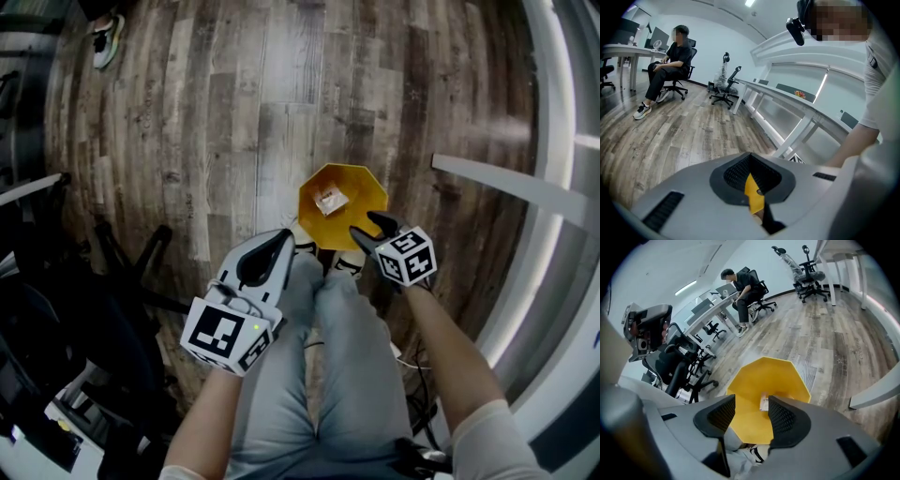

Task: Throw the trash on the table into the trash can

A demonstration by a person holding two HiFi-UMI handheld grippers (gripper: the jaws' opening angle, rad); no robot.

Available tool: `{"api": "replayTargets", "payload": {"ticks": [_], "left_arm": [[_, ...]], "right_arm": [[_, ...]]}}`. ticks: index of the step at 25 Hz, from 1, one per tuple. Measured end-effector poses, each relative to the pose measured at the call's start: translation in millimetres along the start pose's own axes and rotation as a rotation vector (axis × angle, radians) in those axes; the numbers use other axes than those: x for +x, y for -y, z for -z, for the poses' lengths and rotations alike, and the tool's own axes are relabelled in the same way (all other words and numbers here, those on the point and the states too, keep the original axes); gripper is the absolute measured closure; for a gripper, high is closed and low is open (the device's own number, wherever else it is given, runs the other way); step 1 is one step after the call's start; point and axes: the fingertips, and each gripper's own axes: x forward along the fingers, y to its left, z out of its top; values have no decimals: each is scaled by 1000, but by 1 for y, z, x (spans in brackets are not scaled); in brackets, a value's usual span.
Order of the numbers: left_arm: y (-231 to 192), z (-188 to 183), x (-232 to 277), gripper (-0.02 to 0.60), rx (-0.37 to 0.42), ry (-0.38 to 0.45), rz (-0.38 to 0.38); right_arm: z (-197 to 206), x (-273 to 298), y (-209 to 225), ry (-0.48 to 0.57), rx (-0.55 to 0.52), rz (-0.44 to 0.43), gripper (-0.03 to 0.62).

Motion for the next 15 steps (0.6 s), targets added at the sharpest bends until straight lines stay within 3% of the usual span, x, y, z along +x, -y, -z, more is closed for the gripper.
{"api": "replayTargets", "payload": {"ticks": [15], "left_arm": [[29,-30,-34,581,10,-14,18]], "right_arm": [[-30,-69,-31,25,-21,3,372]]}}
